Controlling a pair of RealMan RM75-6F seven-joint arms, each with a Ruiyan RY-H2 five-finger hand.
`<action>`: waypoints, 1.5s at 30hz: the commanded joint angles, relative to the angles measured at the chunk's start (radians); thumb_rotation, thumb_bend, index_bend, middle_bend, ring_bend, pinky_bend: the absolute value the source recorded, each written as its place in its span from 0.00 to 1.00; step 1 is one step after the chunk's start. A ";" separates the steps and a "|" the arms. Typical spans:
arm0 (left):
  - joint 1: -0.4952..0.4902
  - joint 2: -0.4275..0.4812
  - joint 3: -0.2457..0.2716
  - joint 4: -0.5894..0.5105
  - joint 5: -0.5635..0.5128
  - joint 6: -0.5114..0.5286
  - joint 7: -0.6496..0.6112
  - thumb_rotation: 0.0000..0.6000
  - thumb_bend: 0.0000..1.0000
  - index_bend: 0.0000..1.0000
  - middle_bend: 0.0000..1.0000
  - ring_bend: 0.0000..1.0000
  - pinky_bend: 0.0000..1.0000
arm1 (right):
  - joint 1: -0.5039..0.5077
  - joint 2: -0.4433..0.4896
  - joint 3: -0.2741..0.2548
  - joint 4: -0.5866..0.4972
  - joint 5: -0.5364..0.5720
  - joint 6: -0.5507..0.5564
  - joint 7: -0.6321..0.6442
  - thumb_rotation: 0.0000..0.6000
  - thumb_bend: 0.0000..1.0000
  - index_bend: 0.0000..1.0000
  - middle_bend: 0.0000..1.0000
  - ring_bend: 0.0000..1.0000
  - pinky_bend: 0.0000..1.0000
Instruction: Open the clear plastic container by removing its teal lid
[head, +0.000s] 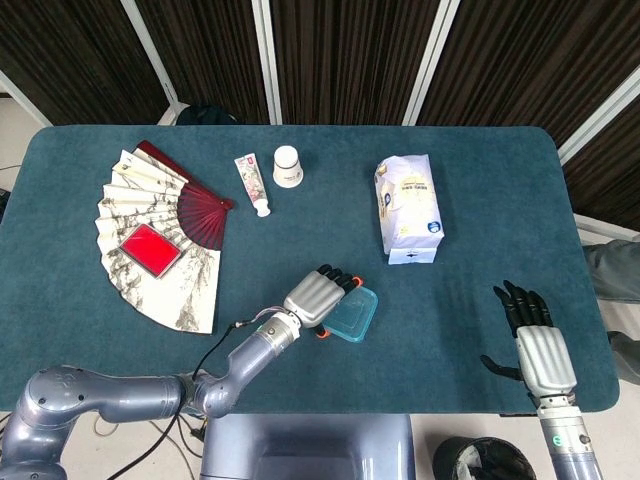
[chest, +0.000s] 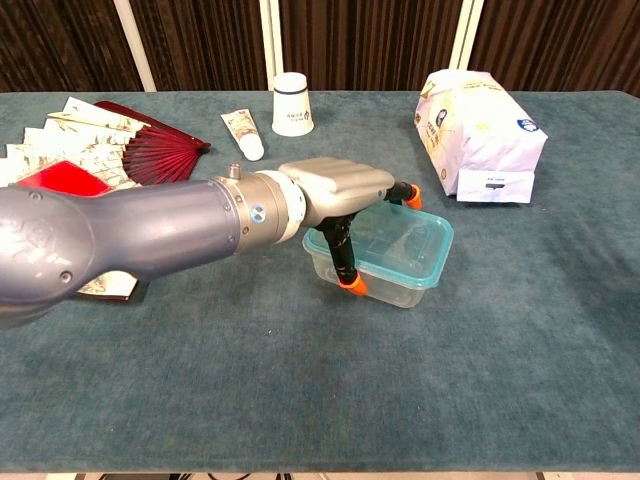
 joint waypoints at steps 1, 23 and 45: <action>0.008 -0.017 0.012 0.004 0.040 0.005 -0.049 1.00 0.17 0.19 0.28 0.28 0.42 | 0.013 -0.028 -0.003 -0.026 -0.009 -0.011 -0.024 1.00 0.23 0.00 0.00 0.00 0.00; -0.011 -0.019 0.038 -0.040 0.057 0.059 -0.083 1.00 0.17 0.19 0.28 0.28 0.42 | 0.080 -0.294 0.017 -0.102 0.061 -0.084 -0.240 1.00 0.23 0.00 0.00 0.00 0.00; -0.043 -0.013 0.040 -0.075 -0.045 0.090 -0.064 1.00 0.17 0.19 0.28 0.28 0.42 | 0.096 -0.402 0.021 -0.074 0.099 -0.071 -0.271 1.00 0.23 0.00 0.00 0.00 0.00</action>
